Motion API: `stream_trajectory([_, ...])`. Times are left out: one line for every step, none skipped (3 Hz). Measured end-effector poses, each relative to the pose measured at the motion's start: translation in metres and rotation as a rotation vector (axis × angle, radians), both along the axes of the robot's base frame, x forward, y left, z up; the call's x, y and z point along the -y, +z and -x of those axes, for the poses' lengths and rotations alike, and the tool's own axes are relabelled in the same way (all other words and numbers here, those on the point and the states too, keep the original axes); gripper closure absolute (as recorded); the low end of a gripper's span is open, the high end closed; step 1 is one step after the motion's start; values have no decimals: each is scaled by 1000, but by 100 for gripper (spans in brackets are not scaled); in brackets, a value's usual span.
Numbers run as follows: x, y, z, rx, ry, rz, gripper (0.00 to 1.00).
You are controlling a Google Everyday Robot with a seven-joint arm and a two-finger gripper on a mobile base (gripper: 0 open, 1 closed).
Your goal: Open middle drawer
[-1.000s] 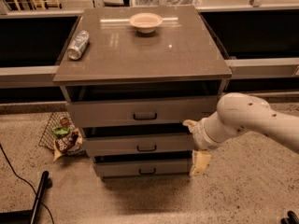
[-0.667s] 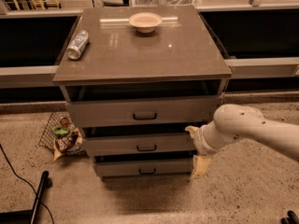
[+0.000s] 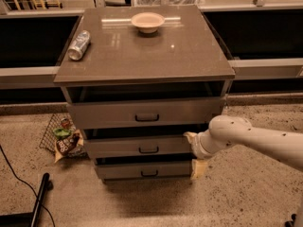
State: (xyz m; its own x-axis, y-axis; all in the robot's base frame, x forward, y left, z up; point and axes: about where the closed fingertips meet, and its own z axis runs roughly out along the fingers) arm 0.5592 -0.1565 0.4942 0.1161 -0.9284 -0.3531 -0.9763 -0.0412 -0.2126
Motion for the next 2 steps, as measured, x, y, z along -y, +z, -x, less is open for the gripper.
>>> stream_trajectory([-8,-21,-27,14,52,2,0])
stream_trajectory([-17,-34,-51,25,101,10,0])
